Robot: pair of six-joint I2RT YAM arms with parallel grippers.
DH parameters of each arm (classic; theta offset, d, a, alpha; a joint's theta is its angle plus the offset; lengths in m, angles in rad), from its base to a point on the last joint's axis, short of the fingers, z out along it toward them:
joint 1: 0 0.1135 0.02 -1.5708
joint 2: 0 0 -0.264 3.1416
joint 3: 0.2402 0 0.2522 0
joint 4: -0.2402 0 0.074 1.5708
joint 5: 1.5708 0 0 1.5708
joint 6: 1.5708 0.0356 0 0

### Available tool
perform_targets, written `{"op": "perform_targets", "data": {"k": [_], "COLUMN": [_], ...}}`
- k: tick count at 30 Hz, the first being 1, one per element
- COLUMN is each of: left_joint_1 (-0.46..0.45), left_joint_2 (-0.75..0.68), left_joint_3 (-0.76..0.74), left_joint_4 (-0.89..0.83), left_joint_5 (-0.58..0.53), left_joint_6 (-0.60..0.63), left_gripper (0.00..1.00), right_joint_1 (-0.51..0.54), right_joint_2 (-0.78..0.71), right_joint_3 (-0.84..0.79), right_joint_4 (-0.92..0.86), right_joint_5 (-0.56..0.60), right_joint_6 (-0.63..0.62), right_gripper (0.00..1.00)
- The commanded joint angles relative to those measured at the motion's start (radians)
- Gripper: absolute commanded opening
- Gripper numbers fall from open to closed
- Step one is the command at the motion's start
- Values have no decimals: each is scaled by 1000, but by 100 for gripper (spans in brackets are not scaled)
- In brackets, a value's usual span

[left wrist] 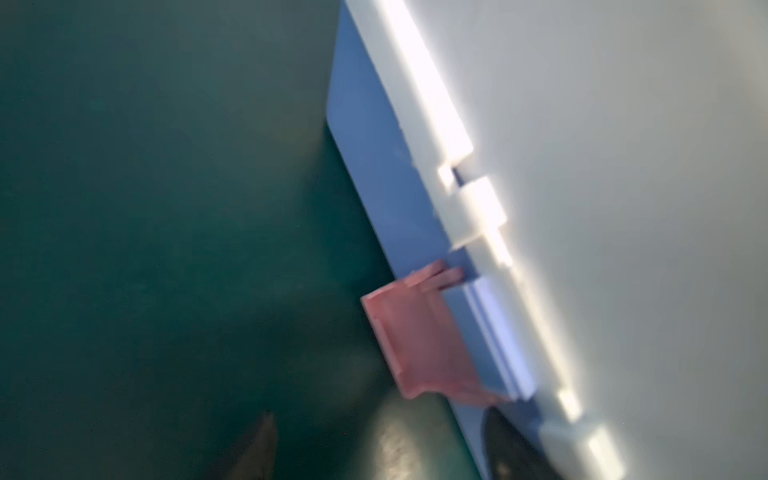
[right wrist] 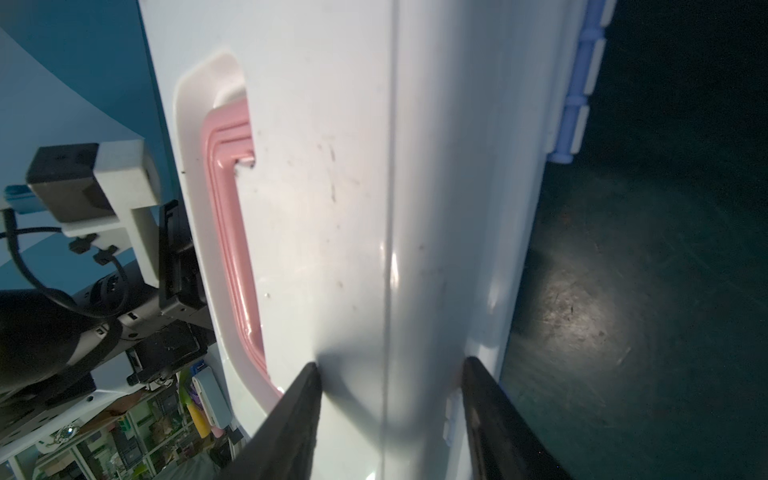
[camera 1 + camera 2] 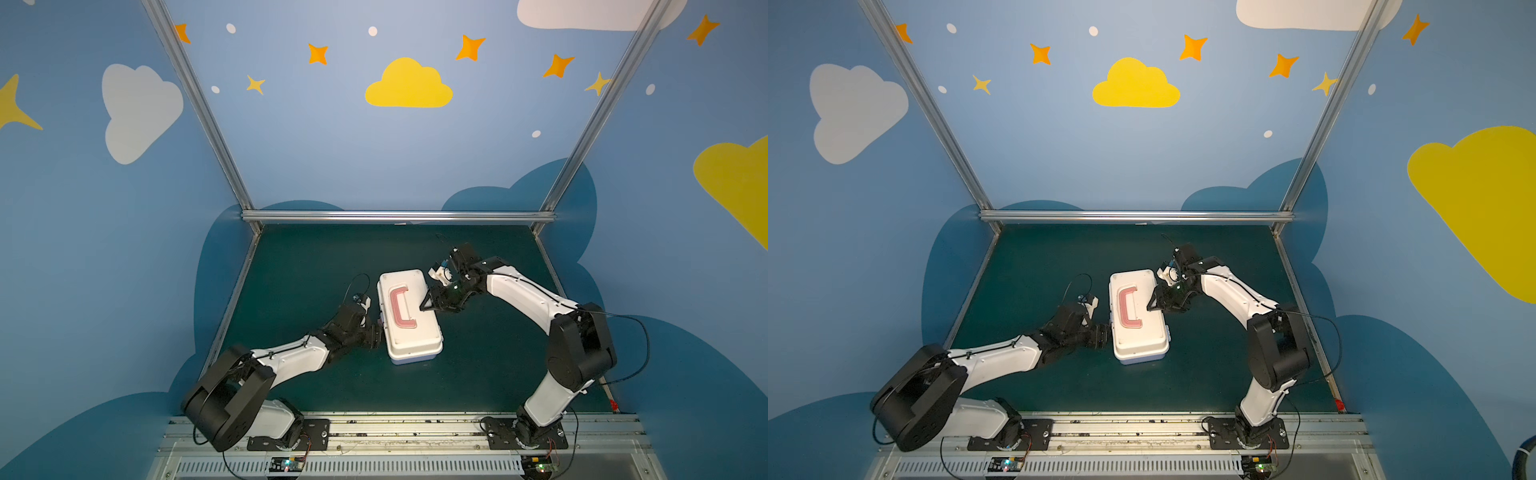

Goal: Pack the tool kit

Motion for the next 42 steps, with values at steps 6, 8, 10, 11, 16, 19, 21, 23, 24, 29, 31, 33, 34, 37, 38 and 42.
{"op": "perform_targets", "data": {"k": [6, 8, 10, 11, 16, 19, 21, 23, 24, 29, 31, 33, 34, 37, 38, 42], "left_joint_1": [-48, -72, -105, -127, -208, -237, -248, -248, -248, -243, -243, -242, -242, -239, -237, -233], "left_joint_2": [29, 41, 49, 54, 74, 109, 138, 150, 155, 196, 225, 246, 251, 238, 225, 147], "left_joint_3": [0, 34, 65, 79, 119, 131, 153, 145, 137, 127, 134, 147, 150, 149, 143, 90], "left_joint_4": [6, -3, -8, -10, -16, 9, -15, -18, -7, 56, 83, 92, 97, 103, 103, 116], "left_joint_5": [15, 8, -4, -16, -68, -72, -128, -187, -220, -313, -357, -416, -437, -498, -512, -549], "left_joint_6": [39, 38, 30, 21, 1, -6, -6, -1, 0, 20, 25, 24, 26, 20, 18, -5], "left_gripper": [98, 98, 98, 98, 99, 100, 100, 100, 100, 100, 100, 100, 100, 100, 100, 100], "right_joint_1": [42, 40, 33, 28, 11, 6, 3, 4, 2, 0, 2, 2, 2, 2, 2, 2], "right_joint_2": [39, 39, 41, 45, 72, 82, 80, 69, 64, 58, 57, 55, 52, 42, 39, 36], "right_joint_3": [-44, -37, -22, -12, 24, 44, 53, 48, 42, 25, 16, 7, 2, -8, -11, -21], "right_joint_4": [-41, -52, -65, -69, -84, -91, -99, -93, -89, -82, -73, -65, -61, -56, -57, -49], "right_joint_5": [54, 67, 78, 77, 69, 66, 64, 64, 61, 57, 50, 43, 41, 39, 41, 36], "right_joint_6": [-26, -33, -42, -47, -72, -84, -88, -88, -87, -86, -81, -74, -71, -68, -67, -67], "right_gripper": [54, 54, 54, 54, 54, 54, 54, 54, 54, 55, 54, 54, 54, 55, 54, 54]}}
